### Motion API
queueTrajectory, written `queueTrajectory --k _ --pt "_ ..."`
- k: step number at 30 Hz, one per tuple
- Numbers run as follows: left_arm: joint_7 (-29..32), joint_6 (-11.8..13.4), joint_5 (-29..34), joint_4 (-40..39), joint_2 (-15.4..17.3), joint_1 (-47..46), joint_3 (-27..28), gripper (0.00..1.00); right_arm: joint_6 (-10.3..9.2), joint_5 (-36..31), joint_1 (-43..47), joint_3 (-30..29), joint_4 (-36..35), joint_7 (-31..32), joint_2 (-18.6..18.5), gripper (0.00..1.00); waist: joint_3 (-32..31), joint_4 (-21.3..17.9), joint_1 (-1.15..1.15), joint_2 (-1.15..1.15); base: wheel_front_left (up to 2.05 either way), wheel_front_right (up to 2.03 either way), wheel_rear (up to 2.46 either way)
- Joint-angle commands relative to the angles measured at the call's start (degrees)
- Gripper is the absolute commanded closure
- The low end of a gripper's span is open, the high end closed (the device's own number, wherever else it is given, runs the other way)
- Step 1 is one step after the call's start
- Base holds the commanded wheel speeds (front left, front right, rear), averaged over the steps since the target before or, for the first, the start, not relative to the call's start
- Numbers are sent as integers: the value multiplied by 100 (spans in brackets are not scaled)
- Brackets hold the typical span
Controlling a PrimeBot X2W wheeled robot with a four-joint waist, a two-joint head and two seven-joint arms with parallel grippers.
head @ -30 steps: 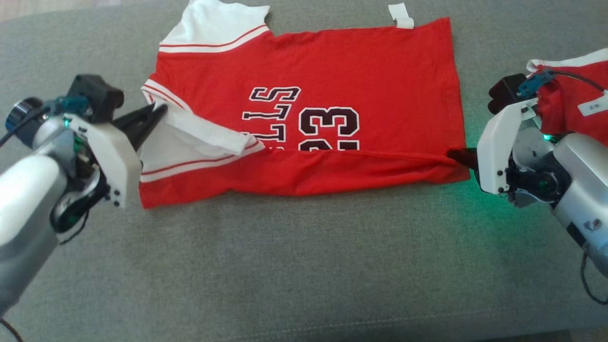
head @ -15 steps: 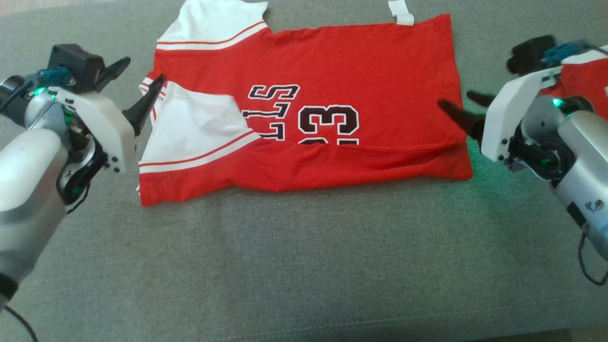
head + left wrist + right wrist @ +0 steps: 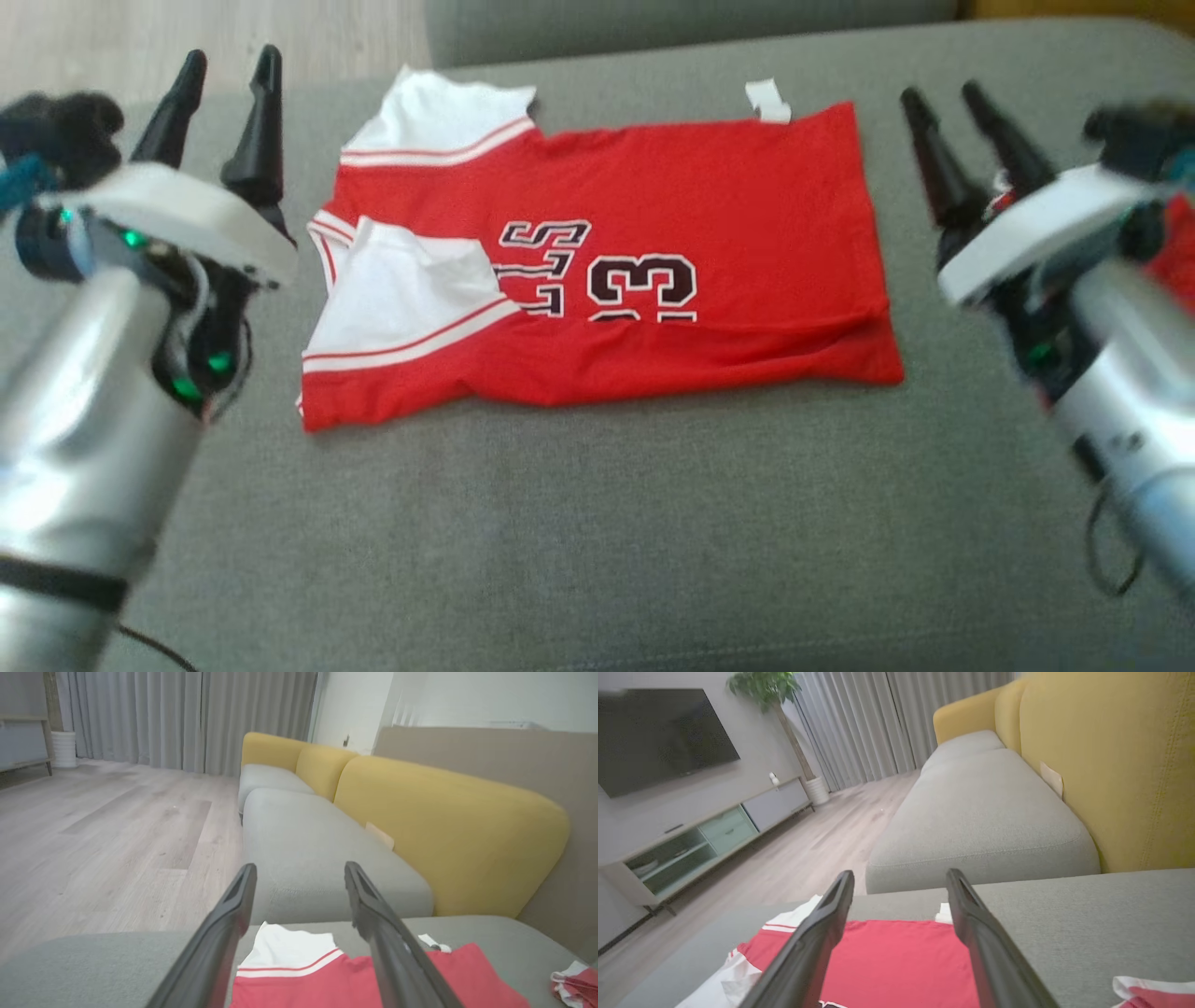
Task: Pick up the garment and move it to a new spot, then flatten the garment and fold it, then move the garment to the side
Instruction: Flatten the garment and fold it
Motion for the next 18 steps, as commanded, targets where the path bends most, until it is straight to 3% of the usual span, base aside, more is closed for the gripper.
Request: queueTrajectory --k 1,6,9,13,18 --pt "-68 107 223 -439 93 84 578 0 -5 -130 232 -112 -110 -315 113 0 -221 -23 0 0 0 0 0" --pt "-69 317 905 -1403 -390 1396 1601 0 -5 -736 923 -759 -147 -675 565 0 -529 -70 0 0 0 0 0" --pt "-70 339 1284 -1882 -743 2159 2089 0 -5 -1409 1480 -1575 -538 -688 945 0 -635 -122 0 0 0 0 0" --pt "-70 266 1850 -2319 -1219 3010 2522 0 -5 -2480 2467 -2599 -1253 -690 1591 0 -728 -172 0 0 0 0 0" --pt "-70 98 2625 -2551 -1691 3670 2903 0 -5 -3485 3408 -3273 -1913 -691 2109 0 -759 -182 0 0 0 0 0"
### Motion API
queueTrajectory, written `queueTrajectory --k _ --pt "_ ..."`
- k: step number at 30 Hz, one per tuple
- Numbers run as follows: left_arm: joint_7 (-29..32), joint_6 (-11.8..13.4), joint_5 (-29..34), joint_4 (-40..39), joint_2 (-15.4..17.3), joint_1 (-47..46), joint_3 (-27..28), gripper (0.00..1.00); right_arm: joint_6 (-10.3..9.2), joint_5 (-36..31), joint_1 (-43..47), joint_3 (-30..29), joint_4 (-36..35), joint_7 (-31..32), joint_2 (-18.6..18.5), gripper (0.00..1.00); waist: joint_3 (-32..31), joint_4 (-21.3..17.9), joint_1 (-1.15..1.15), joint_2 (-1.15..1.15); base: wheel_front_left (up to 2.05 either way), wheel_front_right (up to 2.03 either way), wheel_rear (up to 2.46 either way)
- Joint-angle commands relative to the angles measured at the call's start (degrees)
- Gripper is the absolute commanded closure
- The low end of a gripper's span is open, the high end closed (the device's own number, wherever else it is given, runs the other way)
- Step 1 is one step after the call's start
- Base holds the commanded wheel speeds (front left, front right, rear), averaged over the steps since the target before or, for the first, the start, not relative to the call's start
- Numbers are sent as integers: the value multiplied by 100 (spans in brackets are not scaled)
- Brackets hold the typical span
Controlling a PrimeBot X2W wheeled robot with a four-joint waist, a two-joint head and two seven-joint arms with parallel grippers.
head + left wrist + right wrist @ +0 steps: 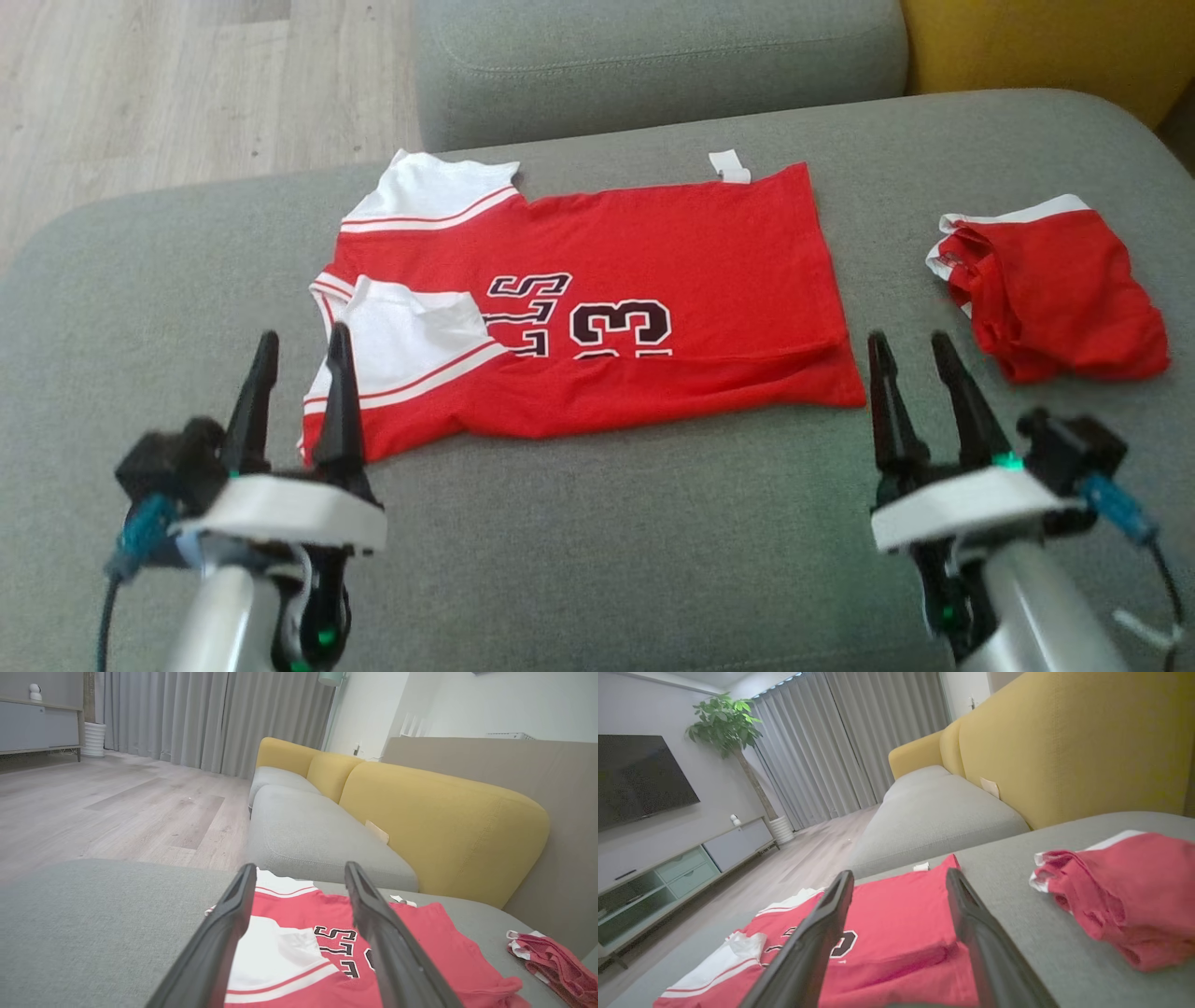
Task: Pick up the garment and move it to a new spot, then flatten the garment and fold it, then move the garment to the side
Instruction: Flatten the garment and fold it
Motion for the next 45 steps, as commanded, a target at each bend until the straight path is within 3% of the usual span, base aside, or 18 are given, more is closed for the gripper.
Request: queueTrajectory --k 1,7,12,16,22,30,40,41,42,43,45 --pt "-69 -76 247 -265 -57 -81 366 0 -5 -215 -41 -20 -385 -61 108 0 -2 -8 0 0 0 0 0" --pt "-70 -400 831 -215 -324 222 687 0 -5 -630 338 -144 -662 -62 222 0 45 -30 0 0 0 0 0" --pt "-70 -518 1092 80 -440 160 863 0 -5 -626 311 -89 -754 -62 232 0 193 -72 0 0 0 0 0" --pt "-70 -407 1328 786 -464 -63 858 0 -5 -648 252 -117 -768 -62 233 0 366 -93 0 0 0 0 0" --pt "40 -65 1555 2063 -373 -658 870 0 -5 -679 194 -104 -757 -62 234 0 595 -128 0 0 0 0 0" --pt "404 382 1685 3200 -206 -1170 943 0 -5 -608 109 -2 -743 -62 234 0 727 -205 0 0 0 0 0" --pt "726 249 1607 3879 -221 -1456 803 0 -5 -510 37 4 -658 -62 234 0 783 -226 0 0 0 0 0" --pt "750 201 1591 3928 -221 -1485 785 11 -5 -510 32 -5 -634 -62 234 0 786 -225 0 0 0 0 0" --pt "756 147 1579 3961 -223 -1513 761 68 -5 -517 27 -20 -591 -62 234 0 787 -222 0 0 0 0 0" --pt "747 94 1567 3979 -227 -1540 738 100 -5 -539 19 -46 -522 -46 234 0 787 -217 0 0 0 0 0" --pt "644 35 1539 3961 -236 -1594 720 100 -5 -631 -29 -128 -345 49 234 0 777 -192 0 0 0 0 0"
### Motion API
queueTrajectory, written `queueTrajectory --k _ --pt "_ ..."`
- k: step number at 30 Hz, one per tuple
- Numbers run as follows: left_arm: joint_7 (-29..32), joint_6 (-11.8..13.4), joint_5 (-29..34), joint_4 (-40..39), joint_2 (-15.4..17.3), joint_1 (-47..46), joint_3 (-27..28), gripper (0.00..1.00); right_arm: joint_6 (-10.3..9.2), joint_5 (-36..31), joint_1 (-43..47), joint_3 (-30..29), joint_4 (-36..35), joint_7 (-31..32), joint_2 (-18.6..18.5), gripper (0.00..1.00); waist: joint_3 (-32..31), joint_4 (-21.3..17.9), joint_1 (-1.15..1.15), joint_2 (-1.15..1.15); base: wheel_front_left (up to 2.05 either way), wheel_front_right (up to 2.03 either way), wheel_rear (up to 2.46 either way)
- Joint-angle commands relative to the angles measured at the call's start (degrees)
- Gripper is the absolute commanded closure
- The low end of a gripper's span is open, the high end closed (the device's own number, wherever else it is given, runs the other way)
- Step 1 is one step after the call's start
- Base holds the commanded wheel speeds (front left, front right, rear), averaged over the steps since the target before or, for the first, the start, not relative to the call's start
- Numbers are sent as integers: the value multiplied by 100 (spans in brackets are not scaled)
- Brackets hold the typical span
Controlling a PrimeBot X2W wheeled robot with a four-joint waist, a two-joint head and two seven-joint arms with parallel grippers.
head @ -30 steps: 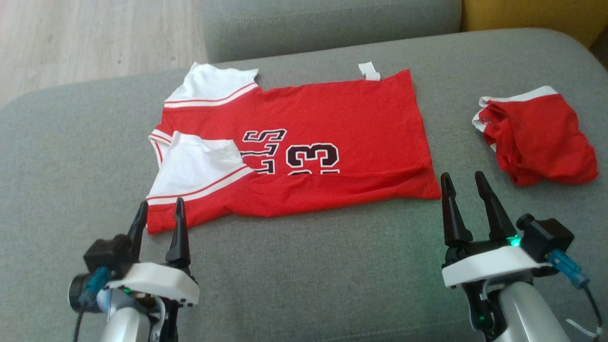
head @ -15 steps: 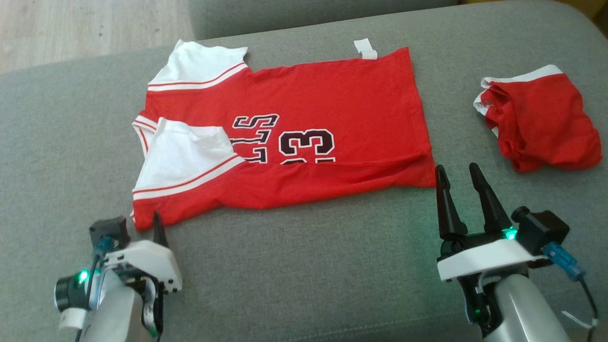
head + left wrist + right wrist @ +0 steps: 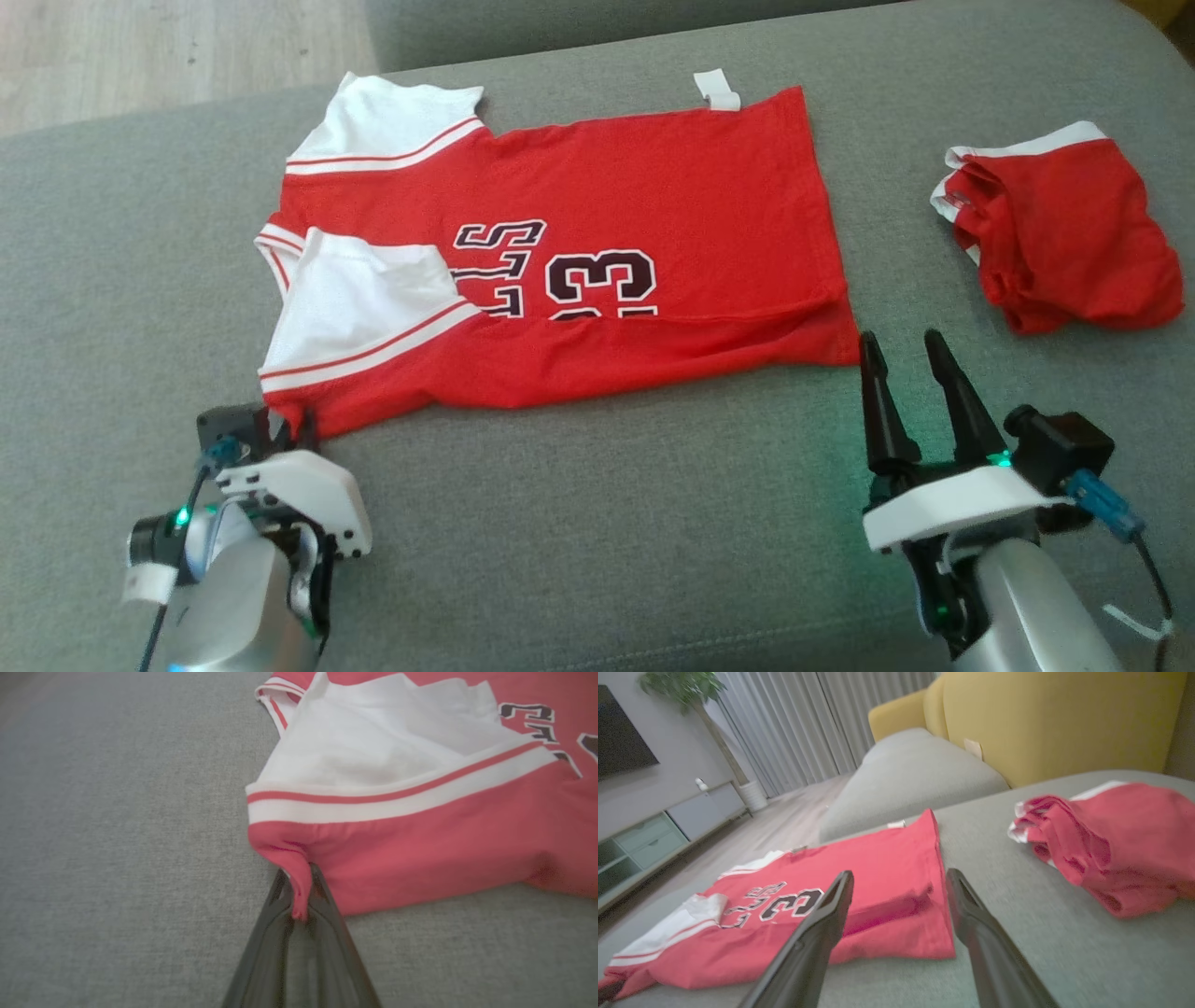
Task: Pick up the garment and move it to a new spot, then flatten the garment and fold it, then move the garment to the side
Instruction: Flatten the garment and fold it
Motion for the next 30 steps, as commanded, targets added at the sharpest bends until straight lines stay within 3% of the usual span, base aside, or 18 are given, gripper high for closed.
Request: queueTrajectory --k 1,7,16,22,29,30 --pt "-148 -25 -65 -82 99 -199 114 100 -5 -67 -276 8 41 107 22 0 -24 44 0 0 0 0 0" --pt "-538 -98 -32 -341 57 -253 -3 100 -5 372 -549 -330 826 559 22 0 -82 200 0 0 0 0 0" --pt "-754 -211 94 -1140 -33 -147 -298 100 -5 1681 -1333 -489 2398 1010 22 0 -79 478 0 0 0 0 0" --pt "-768 -259 102 -1481 -58 -19 -399 100 -5 2038 -1829 -181 3326 1085 22 0 -26 562 0 0 0 0 0" --pt "-770 -267 106 -1604 -33 27 -454 100 -5 2567 -2163 362 3804 1023 22 0 23 580 0 0 0 0 0" --pt "-770 -269 103 -1601 -25 31 -459 100 -5 2647 -2192 450 3833 1025 22 60 22 573 0 0 0 0 0"
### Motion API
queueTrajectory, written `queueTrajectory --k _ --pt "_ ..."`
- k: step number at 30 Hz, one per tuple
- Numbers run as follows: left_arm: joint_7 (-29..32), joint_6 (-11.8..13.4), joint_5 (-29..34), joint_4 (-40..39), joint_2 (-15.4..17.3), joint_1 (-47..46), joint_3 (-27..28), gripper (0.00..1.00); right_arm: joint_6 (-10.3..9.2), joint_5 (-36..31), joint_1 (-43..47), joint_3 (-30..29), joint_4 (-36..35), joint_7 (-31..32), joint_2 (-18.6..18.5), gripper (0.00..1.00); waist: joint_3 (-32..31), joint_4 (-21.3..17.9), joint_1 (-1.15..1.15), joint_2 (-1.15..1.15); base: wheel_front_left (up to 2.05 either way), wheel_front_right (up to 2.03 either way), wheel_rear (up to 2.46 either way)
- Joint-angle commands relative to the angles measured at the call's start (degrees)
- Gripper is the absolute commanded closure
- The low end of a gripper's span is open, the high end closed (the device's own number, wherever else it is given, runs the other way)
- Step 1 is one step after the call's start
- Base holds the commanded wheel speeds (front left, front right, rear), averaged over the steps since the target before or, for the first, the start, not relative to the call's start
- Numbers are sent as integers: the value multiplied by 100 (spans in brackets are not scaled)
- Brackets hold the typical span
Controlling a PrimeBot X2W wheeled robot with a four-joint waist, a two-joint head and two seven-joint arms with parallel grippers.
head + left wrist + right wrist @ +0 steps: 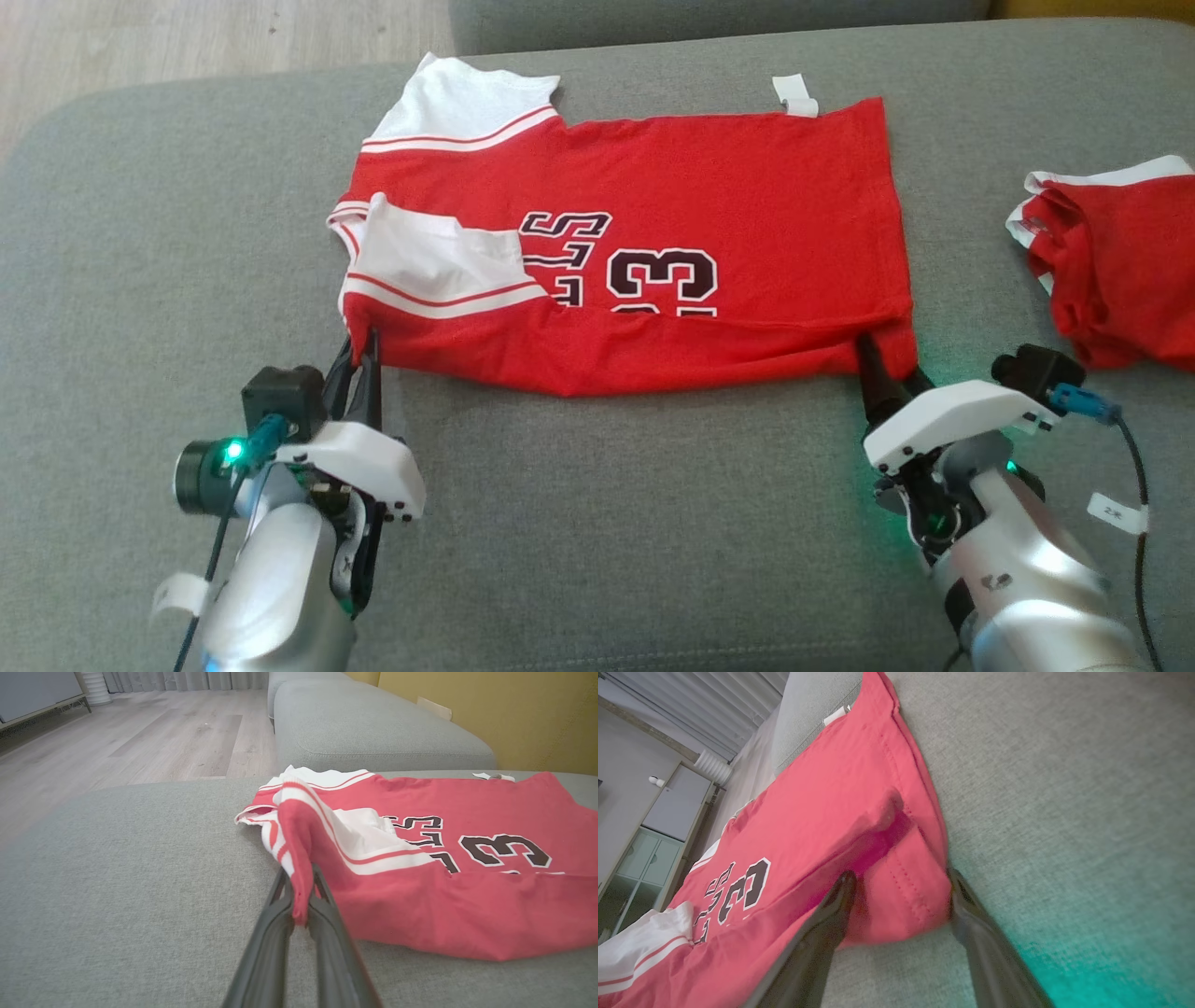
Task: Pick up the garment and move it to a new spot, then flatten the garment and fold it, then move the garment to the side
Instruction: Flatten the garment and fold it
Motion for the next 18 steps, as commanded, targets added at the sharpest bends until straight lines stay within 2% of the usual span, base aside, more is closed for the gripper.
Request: queueTrajectory --k 1,8,18 --pt "-76 -17 26 -189 121 -145 137 100 -5 88 -92 280 8 7 71 100 -6 -13 0 0 0 0 0" --pt "-77 22 -29 -120 200 -127 176 100 -5 206 -235 525 215 -430 71 100 -107 -106 0 0 0 0 0" --pt "-77 85 -122 -165 293 106 274 100 -5 153 -156 427 299 -725 31 100 -456 -245 0 0 0 0 0"
